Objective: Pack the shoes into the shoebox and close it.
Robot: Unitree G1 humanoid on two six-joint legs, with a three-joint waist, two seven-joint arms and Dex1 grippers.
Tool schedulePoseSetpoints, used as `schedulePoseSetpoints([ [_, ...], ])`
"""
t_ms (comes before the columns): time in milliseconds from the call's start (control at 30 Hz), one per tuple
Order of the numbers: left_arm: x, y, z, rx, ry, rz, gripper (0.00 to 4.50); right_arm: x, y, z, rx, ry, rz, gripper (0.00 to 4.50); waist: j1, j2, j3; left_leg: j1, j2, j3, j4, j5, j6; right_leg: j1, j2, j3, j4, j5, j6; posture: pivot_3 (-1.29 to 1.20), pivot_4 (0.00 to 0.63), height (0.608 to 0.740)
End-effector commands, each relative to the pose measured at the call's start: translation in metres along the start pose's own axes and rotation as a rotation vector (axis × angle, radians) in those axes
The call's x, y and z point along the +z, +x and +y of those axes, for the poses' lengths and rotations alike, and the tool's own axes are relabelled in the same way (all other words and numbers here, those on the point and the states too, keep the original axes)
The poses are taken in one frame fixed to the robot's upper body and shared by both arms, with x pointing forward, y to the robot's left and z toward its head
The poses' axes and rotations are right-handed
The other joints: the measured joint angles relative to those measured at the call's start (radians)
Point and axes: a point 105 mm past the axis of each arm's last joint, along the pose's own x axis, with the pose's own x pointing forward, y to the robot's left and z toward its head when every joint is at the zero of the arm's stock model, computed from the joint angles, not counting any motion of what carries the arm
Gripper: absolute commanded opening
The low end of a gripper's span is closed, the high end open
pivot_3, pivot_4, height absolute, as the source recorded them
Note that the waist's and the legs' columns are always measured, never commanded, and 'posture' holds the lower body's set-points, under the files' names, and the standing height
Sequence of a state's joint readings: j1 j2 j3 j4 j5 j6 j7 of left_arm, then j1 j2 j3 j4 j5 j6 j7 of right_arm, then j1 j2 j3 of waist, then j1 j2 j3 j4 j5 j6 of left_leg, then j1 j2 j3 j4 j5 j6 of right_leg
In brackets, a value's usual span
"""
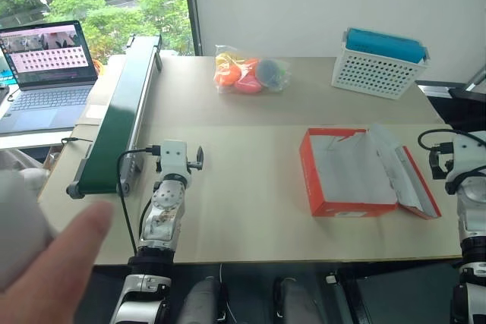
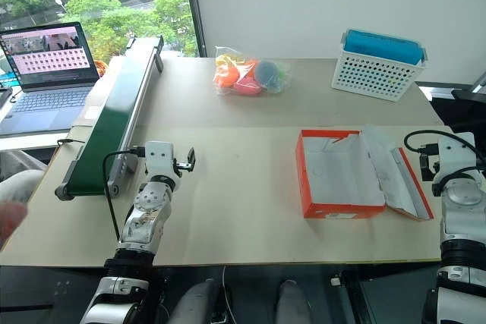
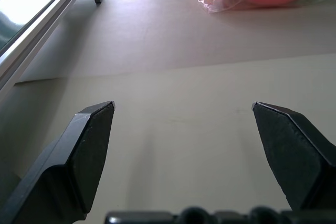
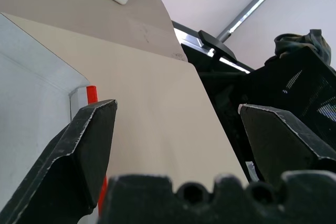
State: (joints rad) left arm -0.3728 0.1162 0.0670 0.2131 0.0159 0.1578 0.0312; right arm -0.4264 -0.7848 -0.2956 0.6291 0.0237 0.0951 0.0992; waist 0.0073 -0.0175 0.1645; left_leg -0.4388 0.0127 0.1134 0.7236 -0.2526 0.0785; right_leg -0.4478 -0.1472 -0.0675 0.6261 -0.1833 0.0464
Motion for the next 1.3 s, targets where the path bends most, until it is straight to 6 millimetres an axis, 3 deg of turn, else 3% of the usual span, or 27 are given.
schedulePoseSetpoints([
  [33, 0.021, -0.002, -0.005, -0.056, 0.082, -0.073, 4.50, 0.000, -0.005, -0.001, -0.043, 0.018, 0.018, 4.40, 0.000, 0.000, 0.000, 0.000, 0.000, 0.000, 0.000, 0.000, 0.000, 0.000, 0.000, 0.000, 0.000, 0.000, 0.000, 0.00, 0.150, 0.705],
  [133, 0.048, -0.010, 0.004, -0.085, 0.128, -0.170, 4.50, -0.012, -0.014, 0.026, -0.025, 0.063, 0.107, 4.40, -0.002, -0.002, -0.001, 0.000, 0.001, 0.000, -0.001, 0.000, -0.001, 0.000, 0.001, -0.001, 0.000, 0.000, 0.000, 0.00, 0.150, 0.705],
  [300, 0.067, -0.011, 0.055, 0.052, 0.143, -0.198, 4.50, 0.074, -0.029, 0.095, 0.278, 0.213, -0.098, 4.40, -0.026, 0.003, -0.003, 0.000, 0.002, 0.001, -0.001, 0.001, -0.001, -0.003, 0.000, 0.001, 0.002, 0.001, -0.001, 0.00, 0.150, 0.705],
  [400, 0.074, -0.009, 0.077, 0.089, 0.132, -0.182, 4.50, 0.127, -0.064, 0.153, 0.651, 0.199, -0.245, 4.40, -0.031, 0.003, -0.003, 0.001, 0.002, 0.000, -0.002, -0.002, 0.003, -0.004, 0.000, 0.001, 0.003, 0.001, -0.001, 0.00, 0.150, 0.705],
  [500, 0.066, -0.007, 0.097, 0.134, 0.096, -0.126, 4.50, 0.149, -0.092, 0.176, 0.842, 0.145, -0.310, 4.40, -0.019, 0.002, -0.003, 0.001, 0.002, -0.001, -0.003, -0.003, 0.004, -0.004, 0.002, -0.001, 0.004, 0.001, -0.001, 0.00, 0.150, 0.705],
  [633, 0.068, -0.010, 0.131, 0.205, 0.069, -0.099, 4.50, 0.179, -0.145, 0.193, 1.150, 0.107, -0.420, 4.40, -0.006, 0.002, -0.003, -0.001, 0.001, -0.001, -0.002, 0.001, -0.001, -0.004, 0.001, -0.002, 0.003, 0.001, -0.001, 0.00, 0.150, 0.705],
  [767, 0.057, -0.013, 0.149, 0.226, 0.075, -0.030, 4.50, 0.182, -0.194, 0.211, 1.424, 0.044, -0.466, 4.40, 0.001, 0.001, -0.003, -0.002, 0.000, -0.002, 0.002, -0.001, 0.001, -0.002, 0.000, -0.002, 0.001, 0.001, -0.001, 0.00, 0.150, 0.705],
  [833, 0.052, -0.015, 0.157, 0.228, 0.066, 0.005, 4.50, 0.177, -0.203, 0.220, 1.484, 0.014, -0.455, 4.40, 0.000, -0.001, -0.004, -0.002, 0.001, -0.002, 0.003, -0.001, 0.001, -0.002, 0.000, -0.003, 0.002, 0.001, -0.001, 0.00, 0.150, 0.705],
  [1300, 0.045, -0.014, 0.157, 0.203, -0.037, 0.139, 4.50, 0.165, -0.201, 0.233, 1.440, 0.032, -0.413, 4.40, 0.002, -0.003, -0.004, -0.002, 0.001, -0.001, 0.003, -0.002, -0.002, -0.004, 0.000, -0.003, 0.003, 0.001, -0.001, 0.00, 0.150, 0.705],
])
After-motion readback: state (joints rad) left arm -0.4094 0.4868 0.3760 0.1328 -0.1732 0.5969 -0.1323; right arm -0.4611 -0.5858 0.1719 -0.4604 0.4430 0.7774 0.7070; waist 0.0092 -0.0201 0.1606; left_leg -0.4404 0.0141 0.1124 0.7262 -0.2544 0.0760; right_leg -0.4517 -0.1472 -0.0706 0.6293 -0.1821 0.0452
